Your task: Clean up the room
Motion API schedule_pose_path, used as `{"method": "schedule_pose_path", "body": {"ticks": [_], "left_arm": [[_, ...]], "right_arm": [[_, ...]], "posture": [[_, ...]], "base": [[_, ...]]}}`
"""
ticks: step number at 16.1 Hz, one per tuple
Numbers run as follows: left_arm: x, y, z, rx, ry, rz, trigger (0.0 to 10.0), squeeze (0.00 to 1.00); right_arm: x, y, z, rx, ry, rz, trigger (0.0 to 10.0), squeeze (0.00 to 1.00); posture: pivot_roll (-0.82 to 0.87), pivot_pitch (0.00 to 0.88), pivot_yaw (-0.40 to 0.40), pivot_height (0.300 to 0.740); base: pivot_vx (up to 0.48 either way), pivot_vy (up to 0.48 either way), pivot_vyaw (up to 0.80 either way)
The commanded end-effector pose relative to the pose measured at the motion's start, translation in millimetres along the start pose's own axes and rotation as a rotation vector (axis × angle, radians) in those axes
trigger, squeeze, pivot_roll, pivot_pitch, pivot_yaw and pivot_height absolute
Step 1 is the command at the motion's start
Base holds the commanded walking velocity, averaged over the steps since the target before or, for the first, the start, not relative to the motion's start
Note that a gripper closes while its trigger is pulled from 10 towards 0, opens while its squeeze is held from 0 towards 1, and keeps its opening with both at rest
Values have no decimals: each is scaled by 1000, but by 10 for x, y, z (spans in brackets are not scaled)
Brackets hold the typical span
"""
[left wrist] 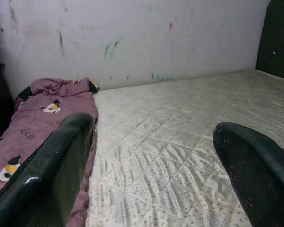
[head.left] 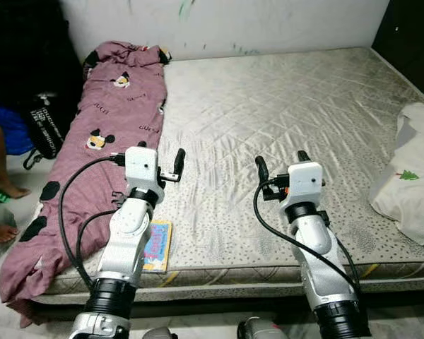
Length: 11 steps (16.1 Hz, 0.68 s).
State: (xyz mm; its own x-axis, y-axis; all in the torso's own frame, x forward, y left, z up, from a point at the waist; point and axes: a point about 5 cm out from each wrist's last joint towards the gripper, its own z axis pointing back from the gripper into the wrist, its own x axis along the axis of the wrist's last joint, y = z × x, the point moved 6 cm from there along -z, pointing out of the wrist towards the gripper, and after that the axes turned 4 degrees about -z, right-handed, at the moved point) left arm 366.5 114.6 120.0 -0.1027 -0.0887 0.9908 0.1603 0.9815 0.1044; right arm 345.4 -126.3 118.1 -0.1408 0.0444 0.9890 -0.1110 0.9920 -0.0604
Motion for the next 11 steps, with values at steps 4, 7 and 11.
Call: {"method": "schedule_pose_path", "body": {"ticks": [4,7,11], "left_arm": [[50,246,8,87,-31,-26,10000,0],[35,343,93,117,-33,-56,10000,0],[-44,323,142,75,1,-73,10000,0]], "right_arm": [[149,165,-123,75,-49,-25,10000,0],[158,190,-93,97,-53,-25,10000,0],[121,135,-31,90,-37,-13,10000,0]], "posture": [[-6,0,29,740],[4,0,10,740],[-31,0,25,740]], "base": [[0,0,0],[0,0,0],[0,0,-200]]}}
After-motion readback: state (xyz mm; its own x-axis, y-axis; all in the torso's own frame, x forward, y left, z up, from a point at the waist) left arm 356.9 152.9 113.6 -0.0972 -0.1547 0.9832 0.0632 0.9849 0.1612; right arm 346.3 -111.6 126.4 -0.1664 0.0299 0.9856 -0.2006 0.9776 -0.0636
